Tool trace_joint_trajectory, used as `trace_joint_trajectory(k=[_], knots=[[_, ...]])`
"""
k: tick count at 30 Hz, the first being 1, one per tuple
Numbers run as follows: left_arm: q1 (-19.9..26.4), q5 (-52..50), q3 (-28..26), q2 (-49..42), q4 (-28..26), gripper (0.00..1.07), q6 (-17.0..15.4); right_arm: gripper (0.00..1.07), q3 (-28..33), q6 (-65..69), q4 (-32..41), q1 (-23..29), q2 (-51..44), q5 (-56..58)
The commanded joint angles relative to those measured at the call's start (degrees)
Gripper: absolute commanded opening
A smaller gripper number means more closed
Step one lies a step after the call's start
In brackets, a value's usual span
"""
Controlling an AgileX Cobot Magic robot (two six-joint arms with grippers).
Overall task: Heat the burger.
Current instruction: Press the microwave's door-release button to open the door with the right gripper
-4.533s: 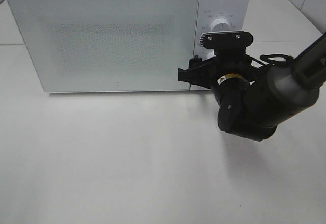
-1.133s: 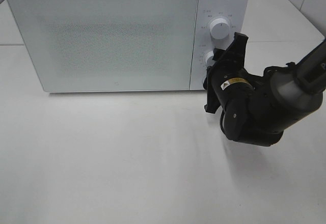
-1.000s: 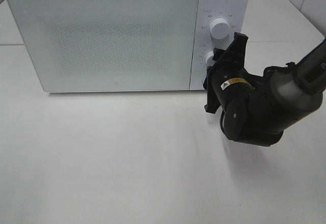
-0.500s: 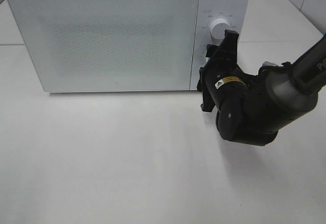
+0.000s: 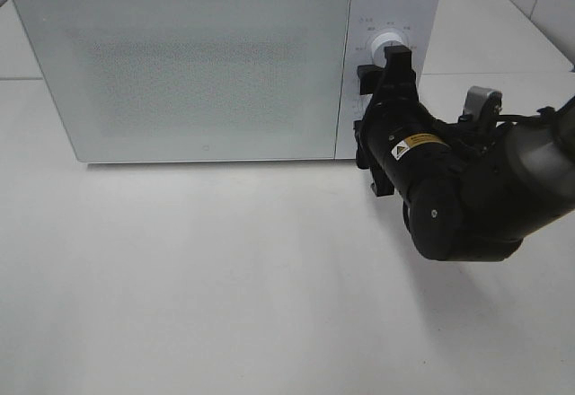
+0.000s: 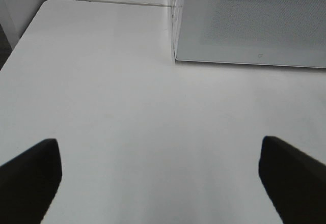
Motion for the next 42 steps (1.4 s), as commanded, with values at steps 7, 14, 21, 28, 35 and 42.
trace_joint_trajectory(k=[7,14,21,28,35,42], knots=[[0.17,0.00,0.06,-1.26,0.00,0.98,-0.06,0.70,3.84,-14.73,-7.05,-0.29,-9.05,17.59],[0.17,0.00,0.06,-1.26,0.00,0.98,-0.06,0.70,3.84,-40.68,-7.22,-0.69,-16.73,35.70],[0.17,0.00,0.06,-1.26,0.00,0.98,-0.06,0.70,3.84,-55.12,-11.23,-3.21,-22.46,45.38],[0.17,0.00,0.06,-1.26,0.00,0.98,-0.06,0.70,-0.80,-62.51,-24.29,-7.05,-28.13,66.35],[0.17,0.00,0.06,-1.26,0.00,0.98,-0.06,0.79,-6.36,-65.72,-29.62,-7.16,-33.52,83.42],[0.17,0.00,0.06,-1.26,0.00,0.98,-0.06,0.76,-6.82,-69.16,-30.19,-7.16,-41.37,92.65]])
